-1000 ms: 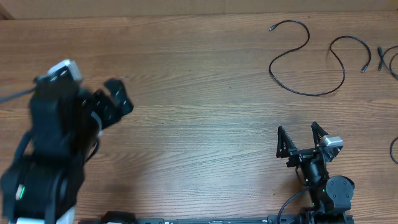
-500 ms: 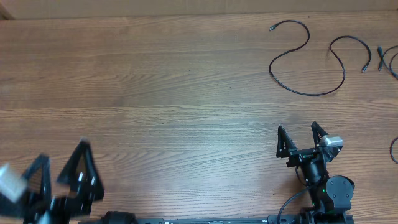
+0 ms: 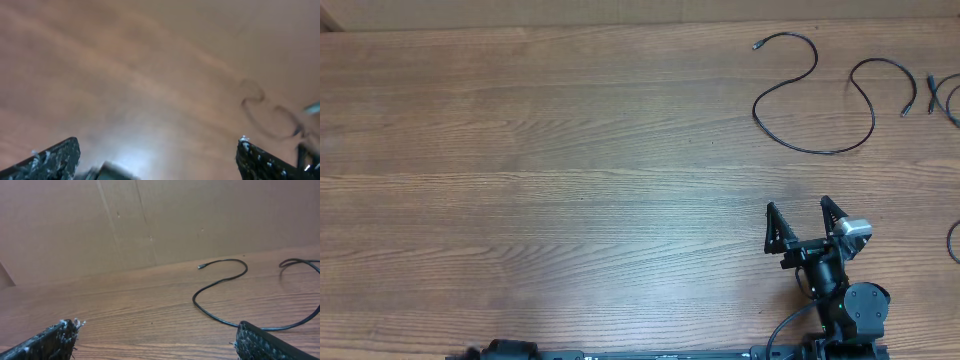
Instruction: Untangle cables
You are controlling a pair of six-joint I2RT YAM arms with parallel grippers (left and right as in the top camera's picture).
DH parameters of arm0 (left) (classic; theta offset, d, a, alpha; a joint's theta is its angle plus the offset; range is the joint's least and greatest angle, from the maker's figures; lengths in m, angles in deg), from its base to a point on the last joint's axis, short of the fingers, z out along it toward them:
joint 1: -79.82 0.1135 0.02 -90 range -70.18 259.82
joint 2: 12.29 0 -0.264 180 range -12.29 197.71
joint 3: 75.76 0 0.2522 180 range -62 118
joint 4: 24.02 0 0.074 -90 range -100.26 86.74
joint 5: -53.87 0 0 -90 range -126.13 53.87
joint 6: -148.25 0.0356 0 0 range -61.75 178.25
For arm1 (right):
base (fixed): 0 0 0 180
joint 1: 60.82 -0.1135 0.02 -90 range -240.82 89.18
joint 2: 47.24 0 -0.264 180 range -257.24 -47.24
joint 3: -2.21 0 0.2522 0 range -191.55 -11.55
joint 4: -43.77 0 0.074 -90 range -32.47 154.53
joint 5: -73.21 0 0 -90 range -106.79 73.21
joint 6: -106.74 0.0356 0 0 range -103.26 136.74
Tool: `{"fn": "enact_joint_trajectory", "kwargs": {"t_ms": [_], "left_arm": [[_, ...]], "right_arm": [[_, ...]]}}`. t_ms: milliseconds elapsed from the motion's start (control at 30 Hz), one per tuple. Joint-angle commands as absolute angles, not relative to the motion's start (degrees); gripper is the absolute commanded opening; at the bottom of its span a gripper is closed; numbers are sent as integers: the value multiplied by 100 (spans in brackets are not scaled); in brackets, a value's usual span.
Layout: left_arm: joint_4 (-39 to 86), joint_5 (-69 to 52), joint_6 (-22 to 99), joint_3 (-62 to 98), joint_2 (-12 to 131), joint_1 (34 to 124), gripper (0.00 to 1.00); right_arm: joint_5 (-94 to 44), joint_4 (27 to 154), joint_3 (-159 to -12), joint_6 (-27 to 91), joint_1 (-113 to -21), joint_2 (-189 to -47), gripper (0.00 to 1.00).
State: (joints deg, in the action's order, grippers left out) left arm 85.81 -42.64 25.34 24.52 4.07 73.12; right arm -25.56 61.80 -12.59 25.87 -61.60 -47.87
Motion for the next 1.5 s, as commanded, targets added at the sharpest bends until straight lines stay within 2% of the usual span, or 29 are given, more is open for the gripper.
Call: {"fn": "enact_joint_trajectory", "kwargs": {"t_ms": [0,667,1133,1467], "left_arm": [[8559,-4226,2565,2397,256,7325,99],[8651,-4226,2565,2397,136,7649,99],[8653,-4229,2574,2404,-1213,7649,99],[8651,-4226,2591,2618,-1200,8027,99]], "right_arm": [[-2583,6150,-1198,2565,-6153,-4739,100],[-2583,6150,-1198,2565,-6156,-4739,100],[-2583,6150,-1198,2565,-6153,-4739,100],[-2583,6150,-1198,2565,-6029,-4739,100]]}}
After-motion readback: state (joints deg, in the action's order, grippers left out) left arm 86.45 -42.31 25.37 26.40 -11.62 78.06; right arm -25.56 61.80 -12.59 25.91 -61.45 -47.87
